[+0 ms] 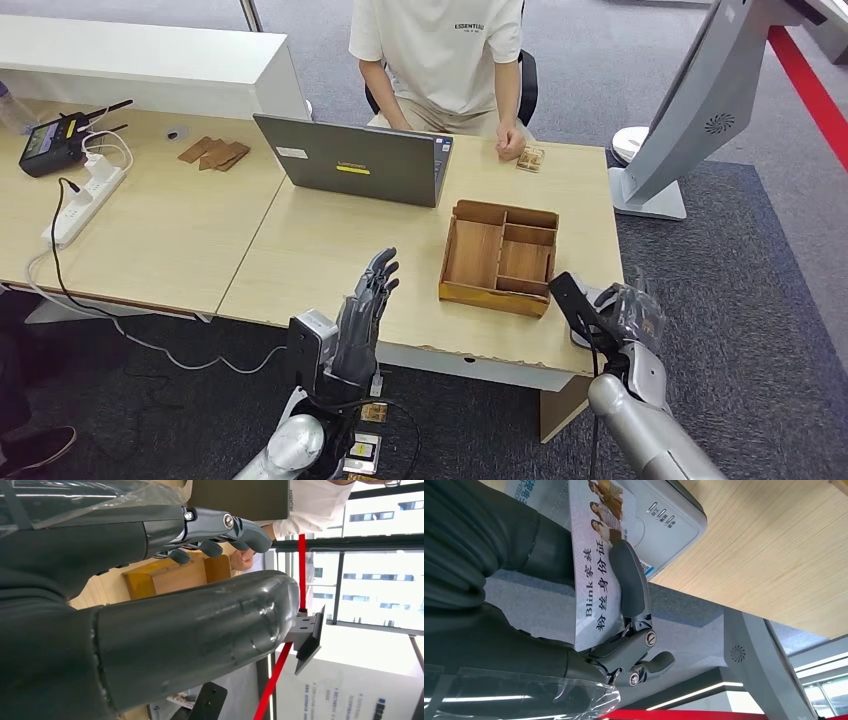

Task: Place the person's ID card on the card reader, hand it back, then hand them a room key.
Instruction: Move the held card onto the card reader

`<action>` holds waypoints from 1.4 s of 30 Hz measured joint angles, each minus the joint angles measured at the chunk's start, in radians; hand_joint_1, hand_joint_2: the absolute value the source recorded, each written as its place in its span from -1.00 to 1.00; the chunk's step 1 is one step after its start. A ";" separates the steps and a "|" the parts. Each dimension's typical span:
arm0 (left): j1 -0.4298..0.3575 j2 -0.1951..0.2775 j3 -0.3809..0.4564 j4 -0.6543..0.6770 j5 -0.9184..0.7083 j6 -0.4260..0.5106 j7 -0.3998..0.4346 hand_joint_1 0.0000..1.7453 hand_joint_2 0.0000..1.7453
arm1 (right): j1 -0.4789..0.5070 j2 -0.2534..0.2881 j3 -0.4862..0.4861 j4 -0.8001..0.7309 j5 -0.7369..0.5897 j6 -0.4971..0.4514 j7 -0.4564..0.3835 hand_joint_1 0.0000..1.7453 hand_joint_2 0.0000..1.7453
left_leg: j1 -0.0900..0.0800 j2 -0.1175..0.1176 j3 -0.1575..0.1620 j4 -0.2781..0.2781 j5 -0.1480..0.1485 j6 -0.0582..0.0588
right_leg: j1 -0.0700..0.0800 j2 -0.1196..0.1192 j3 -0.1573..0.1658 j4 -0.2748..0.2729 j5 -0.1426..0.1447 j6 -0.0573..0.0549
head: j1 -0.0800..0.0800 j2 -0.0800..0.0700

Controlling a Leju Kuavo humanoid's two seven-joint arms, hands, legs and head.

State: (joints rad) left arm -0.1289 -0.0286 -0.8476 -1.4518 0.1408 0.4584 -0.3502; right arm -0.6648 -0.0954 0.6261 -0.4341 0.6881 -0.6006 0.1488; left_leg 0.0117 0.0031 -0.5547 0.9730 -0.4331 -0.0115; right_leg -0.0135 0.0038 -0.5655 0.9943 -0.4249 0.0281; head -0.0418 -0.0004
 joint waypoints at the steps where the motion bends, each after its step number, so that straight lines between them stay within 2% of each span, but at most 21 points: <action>1: 0.000 0.000 0.000 0.000 0.000 0.000 0.000 -1.00 -1.00 | 0.000 0.000 0.000 0.001 -0.002 -0.002 -0.002 1.00 1.00 | 0.000 0.000 0.000 0.000 0.000 0.000 | 0.000 0.000 0.000 0.000 0.000 0.000 | 0.000 0.000; 15: 0.000 0.003 0.000 0.000 0.000 -0.003 -0.002 -1.00 -1.00 | -0.003 0.008 0.004 -0.014 -0.071 -0.079 -0.078 1.00 1.00 | 0.000 0.000 0.000 0.000 0.000 0.000 | 0.000 0.000 0.000 0.000 0.000 0.000 | 0.000 0.000; 22: 0.001 0.004 0.000 0.000 0.000 -0.002 -0.010 -1.00 -1.00 | -0.009 0.001 -0.019 -0.143 0.005 -0.097 -0.083 1.00 1.00 | 0.000 0.000 0.000 0.000 0.000 0.000 | 0.000 0.000 0.000 0.000 0.000 0.000 | 0.000 0.000; 32: 0.000 0.004 0.000 0.000 0.005 -0.003 -0.016 -1.00 -1.00 | -0.013 -0.001 -0.027 -0.306 0.048 -0.097 -0.067 1.00 1.00 | 0.000 0.000 0.000 0.000 0.000 0.000 | 0.000 0.000 0.000 0.000 0.000 0.000 | 0.000 0.000; 36: -0.002 0.004 0.000 0.000 0.009 -0.017 -0.017 -1.00 -1.00 | -0.024 0.000 -0.022 -0.346 0.054 -0.077 -0.063 1.00 1.00 | 0.000 0.000 -0.001 0.000 0.000 0.000 | 0.000 0.000 0.000 0.000 0.000 0.000 | 0.000 0.000; 42: -0.017 0.003 -0.004 0.004 0.017 -0.053 -0.024 -1.00 -1.00 | -0.066 0.009 0.001 -0.357 0.084 0.018 -0.038 1.00 1.00 | 0.000 0.000 -0.001 0.000 0.001 0.001 | 0.000 0.000 0.000 0.000 0.000 0.000 | 0.000 0.000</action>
State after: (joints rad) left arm -0.1455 -0.0258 -0.8520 -1.4480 0.1574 0.4054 -0.3746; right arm -0.7305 -0.0865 0.6273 -0.7914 0.7722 -0.5825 0.1104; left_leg 0.0117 0.0029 -0.5555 0.9730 -0.4326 -0.0109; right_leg -0.0135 0.0037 -0.5657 0.9945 -0.4248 0.0281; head -0.0417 -0.0004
